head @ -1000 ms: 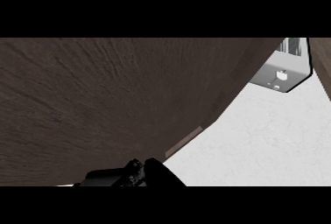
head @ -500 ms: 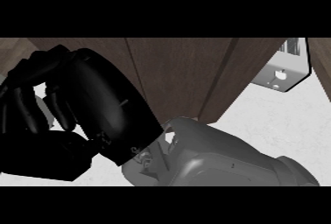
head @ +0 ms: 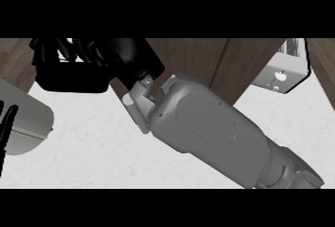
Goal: Pick up the wine, place it into the cabinet and close the cabinet
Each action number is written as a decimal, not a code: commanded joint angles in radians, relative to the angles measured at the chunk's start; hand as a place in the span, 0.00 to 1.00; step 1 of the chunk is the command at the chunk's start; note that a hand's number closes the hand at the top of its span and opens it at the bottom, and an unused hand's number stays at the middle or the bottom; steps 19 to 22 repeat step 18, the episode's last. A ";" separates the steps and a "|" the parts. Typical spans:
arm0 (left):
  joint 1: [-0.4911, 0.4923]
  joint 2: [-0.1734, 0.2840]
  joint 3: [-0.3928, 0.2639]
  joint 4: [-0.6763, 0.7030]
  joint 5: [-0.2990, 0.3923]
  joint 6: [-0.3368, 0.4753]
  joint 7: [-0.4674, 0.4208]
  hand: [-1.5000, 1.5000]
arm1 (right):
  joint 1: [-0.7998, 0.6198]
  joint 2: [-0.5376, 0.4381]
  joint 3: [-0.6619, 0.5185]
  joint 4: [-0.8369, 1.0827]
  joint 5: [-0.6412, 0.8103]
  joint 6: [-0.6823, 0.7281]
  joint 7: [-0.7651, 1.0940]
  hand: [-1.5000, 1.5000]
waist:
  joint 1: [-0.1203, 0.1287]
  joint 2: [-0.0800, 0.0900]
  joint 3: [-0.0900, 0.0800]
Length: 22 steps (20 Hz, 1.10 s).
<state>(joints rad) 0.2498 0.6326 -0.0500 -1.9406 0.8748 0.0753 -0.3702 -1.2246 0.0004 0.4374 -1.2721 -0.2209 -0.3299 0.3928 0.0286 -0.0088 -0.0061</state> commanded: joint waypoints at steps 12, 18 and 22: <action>-0.051 -0.004 0.013 -0.025 -0.012 0.024 0.073 0.00 | 0.006 -0.092 -0.115 0.301 0.034 0.131 -0.196 1.00 | -0.003 0.018 0.005; -0.053 -0.026 -0.007 -0.051 -0.031 0.035 0.062 0.00 | -0.015 -0.120 -0.134 0.343 0.059 0.138 -0.235 1.00 | 0.012 0.023 0.005; -0.053 -0.026 -0.007 -0.051 -0.031 0.035 0.062 0.00 | -0.015 -0.120 -0.134 0.343 0.059 0.138 -0.235 1.00 | 0.012 0.023 0.005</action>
